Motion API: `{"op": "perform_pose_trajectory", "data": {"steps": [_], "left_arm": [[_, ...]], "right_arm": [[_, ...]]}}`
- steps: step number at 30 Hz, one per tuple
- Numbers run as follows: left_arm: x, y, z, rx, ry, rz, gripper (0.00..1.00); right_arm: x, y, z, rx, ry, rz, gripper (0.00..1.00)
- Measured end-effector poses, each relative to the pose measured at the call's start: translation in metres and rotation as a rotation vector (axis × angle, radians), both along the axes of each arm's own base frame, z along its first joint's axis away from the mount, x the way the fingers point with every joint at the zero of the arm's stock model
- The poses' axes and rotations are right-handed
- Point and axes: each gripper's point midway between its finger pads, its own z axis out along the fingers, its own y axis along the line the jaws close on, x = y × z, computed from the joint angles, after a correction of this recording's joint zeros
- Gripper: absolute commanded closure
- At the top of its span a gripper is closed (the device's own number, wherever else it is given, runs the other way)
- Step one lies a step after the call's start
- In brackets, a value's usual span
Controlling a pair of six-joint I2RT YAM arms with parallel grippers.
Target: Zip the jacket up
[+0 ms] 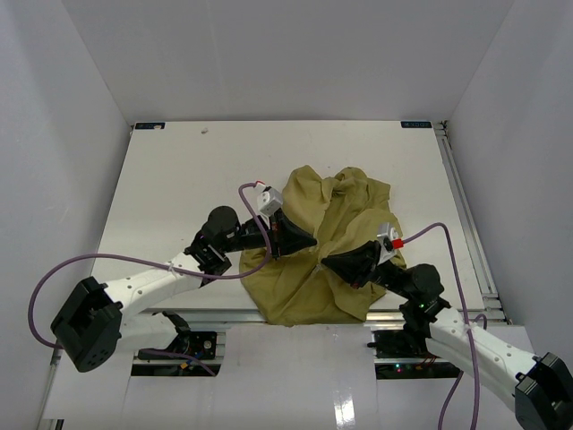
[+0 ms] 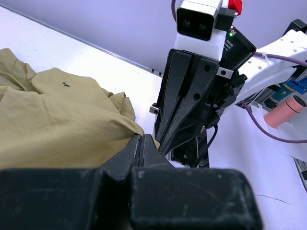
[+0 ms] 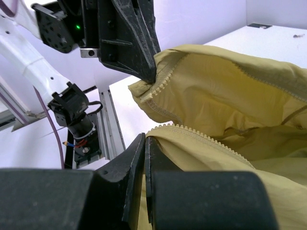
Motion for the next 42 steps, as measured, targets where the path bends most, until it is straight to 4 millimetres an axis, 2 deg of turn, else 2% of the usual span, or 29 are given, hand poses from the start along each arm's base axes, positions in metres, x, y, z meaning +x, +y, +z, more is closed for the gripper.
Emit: {"op": "perform_pose_trajectory", "data": {"steps": [4, 16, 18, 22, 24, 28, 32, 35, 40, 42], "left_arm": [[-0.003, 0.001, 0.002, -0.026, -0.001, -0.003, 1.00], [-0.014, 0.002, 0.012, -0.112, -0.007, -0.059, 1.00], [-0.016, 0.003, 0.013, -0.124, -0.012, -0.064, 0.93], [-0.019, 0.004, 0.014, -0.134, -0.014, -0.076, 0.69], [-0.018, 0.004, 0.013, -0.126, -0.013, -0.070, 0.65], [-0.012, 0.012, 0.004, -0.093, -0.013, 0.007, 0.65], [-0.001, 0.023, -0.010, -0.038, 0.002, 0.113, 0.67], [0.013, 0.030, -0.030, 0.038, 0.048, 0.208, 0.65], [0.031, 0.040, -0.085, 0.223, 0.179, 0.337, 0.62], [0.040, 0.043, -0.115, 0.316, 0.242, 0.386, 0.62]], "right_arm": [[-0.006, 0.000, 0.008, 0.032, -0.008, 0.025, 0.92], [-0.013, -0.001, 0.026, 0.102, -0.015, 0.059, 0.92], [-0.014, -0.002, 0.030, 0.117, -0.019, 0.063, 0.92], [-0.015, -0.001, 0.032, 0.128, -0.013, 0.069, 0.92], [-0.015, -0.002, 0.032, 0.131, -0.008, 0.067, 0.92], [-0.008, -0.007, 0.035, 0.145, 0.001, 0.015, 0.92], [0.002, -0.017, 0.039, 0.165, 0.006, -0.074, 0.92], [0.010, -0.023, 0.036, 0.165, 0.030, -0.137, 0.92], [0.027, -0.030, 0.013, 0.114, 0.114, -0.240, 0.92], [0.032, -0.034, 0.005, 0.093, 0.137, -0.276, 0.92]]}}
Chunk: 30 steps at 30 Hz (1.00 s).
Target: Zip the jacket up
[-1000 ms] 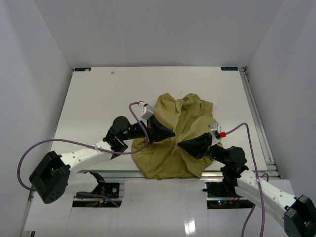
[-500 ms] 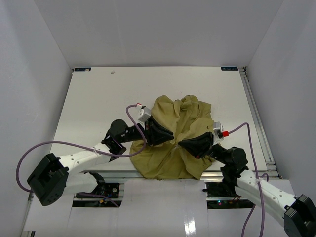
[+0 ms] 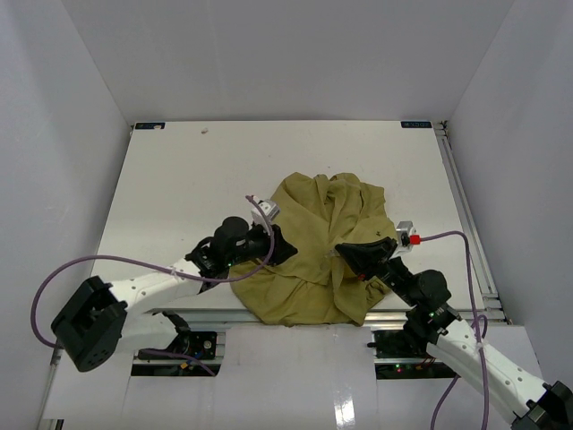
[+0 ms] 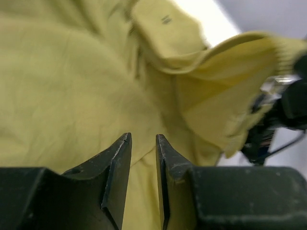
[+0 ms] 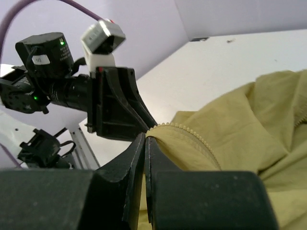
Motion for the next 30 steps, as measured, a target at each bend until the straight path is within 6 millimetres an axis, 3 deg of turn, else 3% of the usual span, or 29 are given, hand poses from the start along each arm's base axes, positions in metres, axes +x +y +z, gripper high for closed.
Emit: {"op": "perform_pose_trajectory", "data": {"steps": [6, 8, 10, 15, 20, 24, 30], "left_arm": [[0.016, 0.028, -0.091, 0.265, 0.200, 0.181, 0.63], [0.023, 0.044, -0.110, 0.332, 0.245, 0.261, 0.63], [0.033, 0.060, -0.117, 0.359, 0.267, 0.349, 0.62], [0.053, 0.091, -0.110, 0.381, 0.253, 0.528, 0.59], [0.056, 0.103, -0.094, 0.382, 0.221, 0.585, 0.58], [0.049, 0.084, -0.071, 0.338, 0.181, 0.471, 0.58], [0.011, 0.020, -0.025, 0.206, 0.092, 0.127, 0.57]], "right_arm": [[0.009, -0.009, -0.018, -0.045, 0.065, -0.073, 0.92], [0.012, -0.012, -0.020, -0.060, 0.077, -0.094, 0.92], [0.014, -0.015, -0.020, -0.071, 0.082, -0.117, 0.92], [0.017, -0.021, -0.018, -0.078, 0.081, -0.153, 0.92], [0.017, -0.024, -0.020, -0.092, 0.082, -0.166, 0.92], [0.018, -0.025, -0.023, -0.103, 0.091, -0.175, 0.92], [0.018, -0.027, -0.022, -0.099, 0.089, -0.185, 0.92]]}}
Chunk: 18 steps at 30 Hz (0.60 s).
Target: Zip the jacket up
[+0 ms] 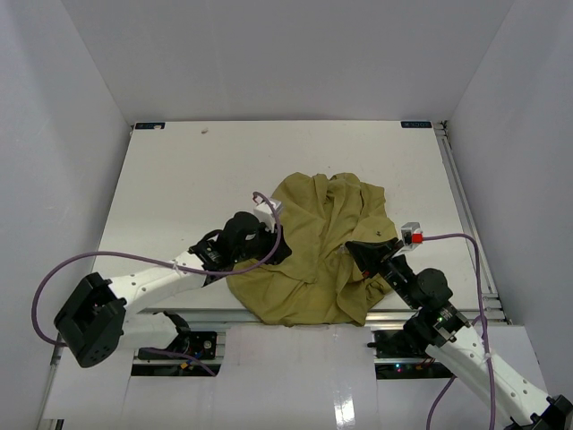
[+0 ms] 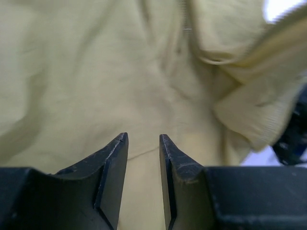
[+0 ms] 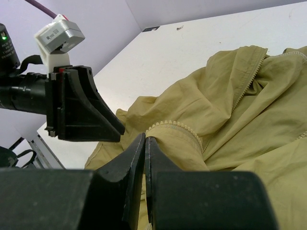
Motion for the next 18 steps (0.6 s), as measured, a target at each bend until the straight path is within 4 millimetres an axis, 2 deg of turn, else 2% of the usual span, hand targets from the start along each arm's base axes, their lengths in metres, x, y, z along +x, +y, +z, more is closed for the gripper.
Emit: {"op": "perform_pose_trajectory", "data": {"steps": [2, 4, 6, 12, 18], "left_arm": [[-0.008, -0.017, 0.007, -0.028, -0.004, -0.087, 0.57], [-0.012, -0.030, 0.006, -0.031, 0.002, -0.142, 0.57], [-0.015, -0.038, -0.007, -0.010, 0.026, -0.181, 0.56], [-0.023, -0.046, -0.052, 0.092, 0.118, -0.228, 0.54], [-0.019, -0.063, -0.059, 0.121, 0.117, -0.244, 0.53]], "right_arm": [[0.000, 0.000, 0.000, 0.002, -0.001, -0.002, 0.92], [0.000, -0.001, 0.002, 0.004, -0.005, -0.003, 0.92], [-0.001, -0.002, 0.003, 0.008, -0.008, -0.006, 0.92], [-0.001, -0.005, 0.001, 0.004, -0.003, -0.019, 0.92], [-0.001, -0.007, 0.001, 0.004, -0.007, -0.025, 0.92]]}}
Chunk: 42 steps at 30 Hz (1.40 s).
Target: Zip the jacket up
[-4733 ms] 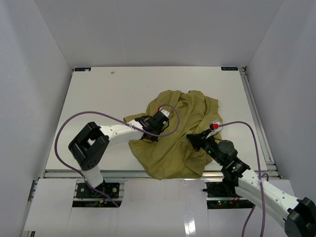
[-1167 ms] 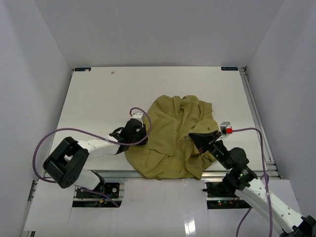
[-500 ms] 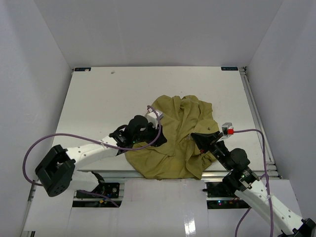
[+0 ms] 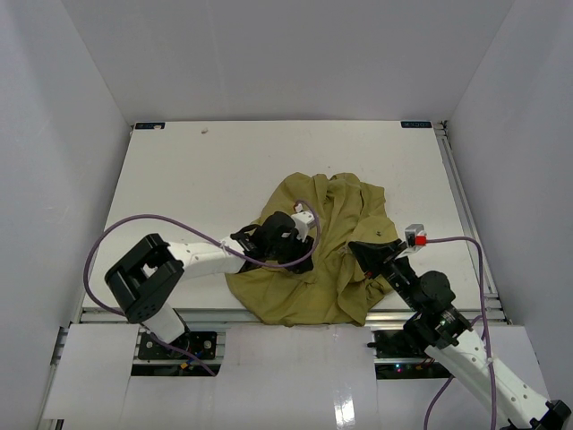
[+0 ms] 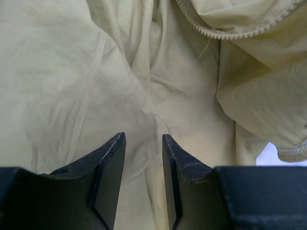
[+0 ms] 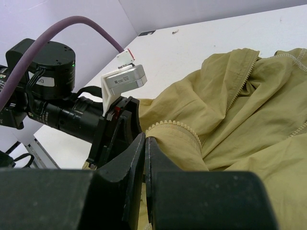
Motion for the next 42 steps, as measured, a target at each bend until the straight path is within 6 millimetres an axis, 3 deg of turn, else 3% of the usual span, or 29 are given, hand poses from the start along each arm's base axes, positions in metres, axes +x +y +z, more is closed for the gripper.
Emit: {"op": "perform_pose_trajectory", "data": {"steps": [6, 11, 18, 42], "left_arm": [[0.002, -0.006, -0.008, 0.023, -0.002, -0.001, 0.53], [0.002, 0.000, -0.023, 0.070, 0.015, 0.016, 0.56], [0.001, 0.006, -0.028, 0.101, 0.024, 0.030, 0.58], [-0.014, 0.000, -0.015, 0.109, 0.010, -0.004, 0.55]], "right_arm": [[0.000, 0.000, -0.003, -0.012, 0.005, 0.000, 0.92], [0.000, 0.000, -0.005, -0.020, 0.006, -0.001, 0.92], [0.001, 0.000, -0.007, -0.030, 0.010, -0.002, 0.92], [0.001, 0.000, -0.008, -0.035, 0.014, -0.001, 0.92]]}}
